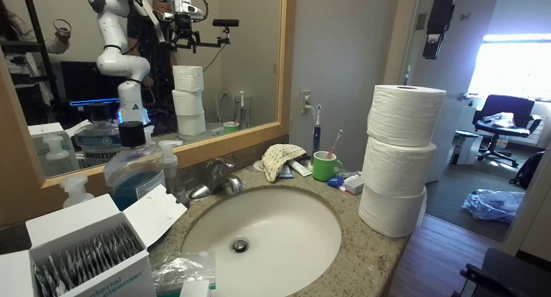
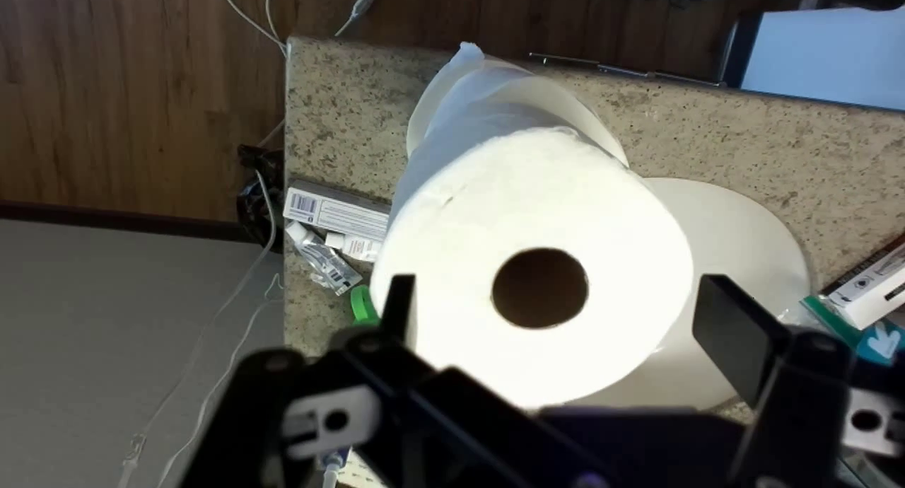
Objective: Unassemble the stacked up rolls of tissue
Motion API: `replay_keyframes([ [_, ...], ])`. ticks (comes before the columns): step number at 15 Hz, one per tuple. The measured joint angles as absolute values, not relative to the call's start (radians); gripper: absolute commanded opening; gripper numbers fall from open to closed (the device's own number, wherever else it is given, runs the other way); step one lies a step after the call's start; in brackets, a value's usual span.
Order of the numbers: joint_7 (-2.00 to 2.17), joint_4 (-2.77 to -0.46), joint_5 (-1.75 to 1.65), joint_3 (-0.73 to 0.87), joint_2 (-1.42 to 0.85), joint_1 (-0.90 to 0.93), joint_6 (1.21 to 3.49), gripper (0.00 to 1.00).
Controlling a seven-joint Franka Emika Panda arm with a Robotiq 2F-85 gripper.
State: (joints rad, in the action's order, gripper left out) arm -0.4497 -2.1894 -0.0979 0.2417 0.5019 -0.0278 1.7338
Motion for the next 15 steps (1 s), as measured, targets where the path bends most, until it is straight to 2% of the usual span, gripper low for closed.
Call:
replay_keyframes([
  [15,-0.505,-2.106,-0.086,0.265,0.373,-0.029,1.758,1.00],
])
